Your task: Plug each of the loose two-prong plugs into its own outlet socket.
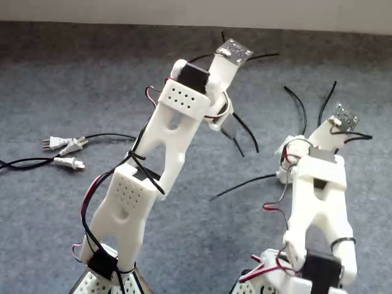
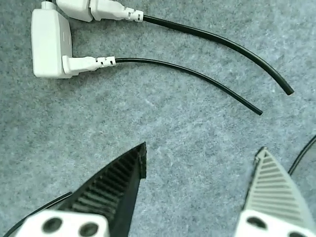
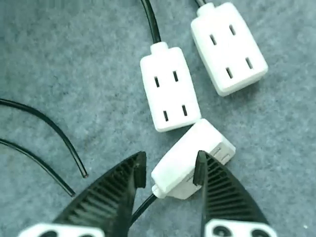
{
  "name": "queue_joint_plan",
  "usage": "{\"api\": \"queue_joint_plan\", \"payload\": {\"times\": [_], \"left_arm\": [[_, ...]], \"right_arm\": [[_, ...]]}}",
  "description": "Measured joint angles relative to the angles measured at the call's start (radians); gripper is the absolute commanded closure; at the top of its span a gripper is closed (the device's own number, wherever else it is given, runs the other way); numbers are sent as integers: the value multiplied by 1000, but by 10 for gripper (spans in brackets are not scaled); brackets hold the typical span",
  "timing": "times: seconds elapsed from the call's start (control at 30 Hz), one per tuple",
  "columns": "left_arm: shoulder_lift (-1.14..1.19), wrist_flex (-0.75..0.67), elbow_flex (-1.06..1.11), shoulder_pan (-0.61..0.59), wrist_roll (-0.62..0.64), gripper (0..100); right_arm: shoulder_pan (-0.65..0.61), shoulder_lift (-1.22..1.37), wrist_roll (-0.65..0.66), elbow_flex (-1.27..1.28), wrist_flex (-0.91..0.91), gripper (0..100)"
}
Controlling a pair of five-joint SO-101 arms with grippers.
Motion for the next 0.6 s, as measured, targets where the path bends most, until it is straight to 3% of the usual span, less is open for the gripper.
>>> {"api": "queue_joint_plan", "payload": {"times": [0.2,0.6], "left_arm": [[0,0,0,0,0,669],[0,0,0,0,0,670]], "right_arm": [[18,129,-3,-49,-2,825],[57,44,-5,-46,52,781]]}}
